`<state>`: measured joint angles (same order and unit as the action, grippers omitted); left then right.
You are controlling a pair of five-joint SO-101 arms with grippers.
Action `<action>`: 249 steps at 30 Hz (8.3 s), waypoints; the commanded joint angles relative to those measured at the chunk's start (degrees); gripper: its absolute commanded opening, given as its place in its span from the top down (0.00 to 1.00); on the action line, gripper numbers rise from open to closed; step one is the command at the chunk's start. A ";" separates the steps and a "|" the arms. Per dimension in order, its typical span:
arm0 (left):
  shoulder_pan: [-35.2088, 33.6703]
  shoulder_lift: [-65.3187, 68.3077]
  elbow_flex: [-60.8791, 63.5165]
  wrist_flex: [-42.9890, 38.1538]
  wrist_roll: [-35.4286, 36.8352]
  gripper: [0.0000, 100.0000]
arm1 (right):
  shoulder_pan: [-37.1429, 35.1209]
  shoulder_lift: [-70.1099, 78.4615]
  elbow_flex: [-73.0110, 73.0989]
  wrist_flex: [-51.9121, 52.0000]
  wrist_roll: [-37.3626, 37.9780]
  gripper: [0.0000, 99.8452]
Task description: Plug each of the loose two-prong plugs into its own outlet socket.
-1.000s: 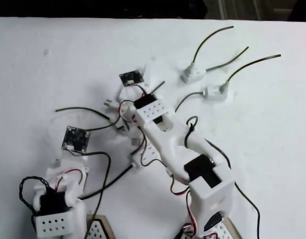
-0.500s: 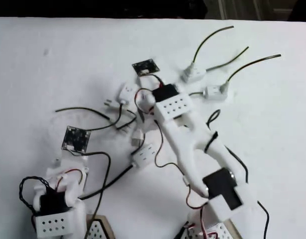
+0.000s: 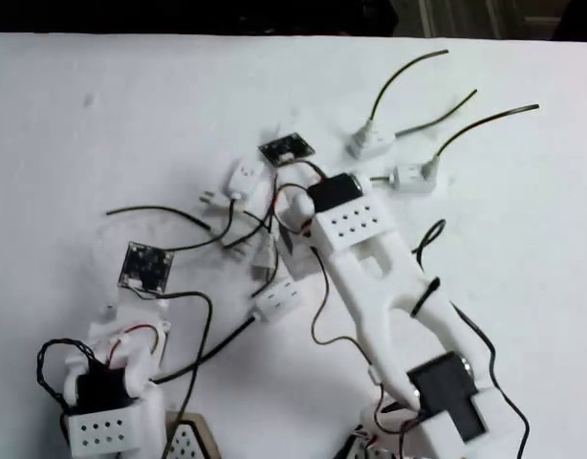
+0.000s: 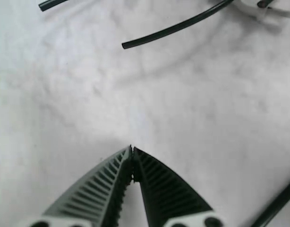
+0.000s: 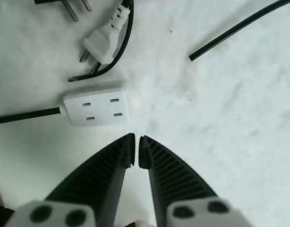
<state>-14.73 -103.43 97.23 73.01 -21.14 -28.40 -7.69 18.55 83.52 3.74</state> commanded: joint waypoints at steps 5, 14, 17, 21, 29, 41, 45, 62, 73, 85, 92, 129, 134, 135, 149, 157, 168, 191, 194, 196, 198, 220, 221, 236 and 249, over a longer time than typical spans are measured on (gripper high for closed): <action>-0.57 -0.31 -0.18 0.26 0.70 0.98 | 0.66 -11.38 7.12 0.48 2.64 0.98; -0.57 -0.31 -0.18 0.26 0.70 0.98 | 10.59 -15.96 13.10 0.48 12.04 0.98; -0.57 -0.31 -0.18 0.26 0.70 0.98 | 12.97 -16.13 15.12 0.48 16.00 0.98; -0.57 -0.31 -0.18 0.26 0.70 0.98 | 12.97 -16.40 18.55 0.31 18.55 0.98; -0.57 -0.31 -0.18 0.26 0.70 0.98 | 12.88 -16.31 27.60 -12.88 19.87 0.98; -0.57 -0.31 -0.18 0.26 0.70 0.98 | 4.79 -16.48 24.44 -13.32 13.10 0.88; -0.57 -0.31 -0.18 0.26 0.70 0.98 | 1.19 -15.87 18.11 -13.32 6.86 0.87; -0.57 -0.31 -0.18 0.26 0.70 0.98 | -5.14 2.42 1.32 -13.32 -8.00 0.87; -0.57 -0.31 -0.18 0.26 0.70 0.98 | -4.97 4.88 -0.70 -13.14 -10.02 0.87; -0.57 -0.31 -0.18 0.26 0.70 0.98 | -4.88 5.41 -0.62 -13.32 -10.02 0.87; 0.40 -0.22 -0.18 0.26 0.70 0.98 | -4.79 5.41 -0.62 -13.32 -10.02 0.87; 0.48 -0.22 -0.18 0.26 0.70 0.98 | -5.14 5.32 4.75 -21.41 -9.58 0.88; 0.48 -0.22 -0.18 0.26 0.70 0.98 | -5.14 5.41 4.84 -21.41 -9.58 0.88; 0.48 -0.22 -0.18 0.26 0.70 0.98 | -5.14 5.41 4.92 -21.41 -9.58 0.88; 0.48 -0.22 -0.18 0.26 0.70 0.98 | -5.14 5.41 5.01 -21.41 -9.58 0.88; 0.48 -0.22 -0.18 0.26 0.70 0.98 | -5.14 5.41 5.01 -21.41 -9.58 0.88; 0.48 -0.22 -0.18 0.26 0.70 0.98 | -5.14 5.41 5.01 -21.41 -9.49 0.88; 0.48 -0.22 -0.18 0.26 0.62 0.98 | -8.13 5.49 4.66 -24.66 -9.76 0.87; 0.22 -0.31 -0.44 0.00 0.35 0.98 | -8.04 5.49 4.84 -26.42 -9.93 0.87; -1.80 -0.40 -2.11 0.00 0.26 0.98 | -8.13 5.58 4.92 -27.21 -10.02 0.87; -6.02 -0.48 -3.43 -0.44 0.26 0.98 | -8.22 5.67 4.92 -28.53 -10.02 0.88; -15.16 -0.48 -0.18 -9.58 0.79 0.98 | -8.22 22.11 -4.92 -27.65 -12.84 0.88; -15.16 -0.48 -0.18 -9.58 0.79 0.98 | -8.22 23.16 -5.63 -27.47 -12.84 0.88; -15.16 -0.48 -0.18 -8.44 0.79 0.98 | -10.07 22.11 -6.86 -24.66 -12.48 0.98; -14.11 -0.48 -5.10 -8.97 0.88 0.98 | -10.33 -0.66 -6.86 -7.34 -9.05 0.98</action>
<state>-29.32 -103.34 97.05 64.84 -21.14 -37.89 -1.27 12.40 72.35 -6.90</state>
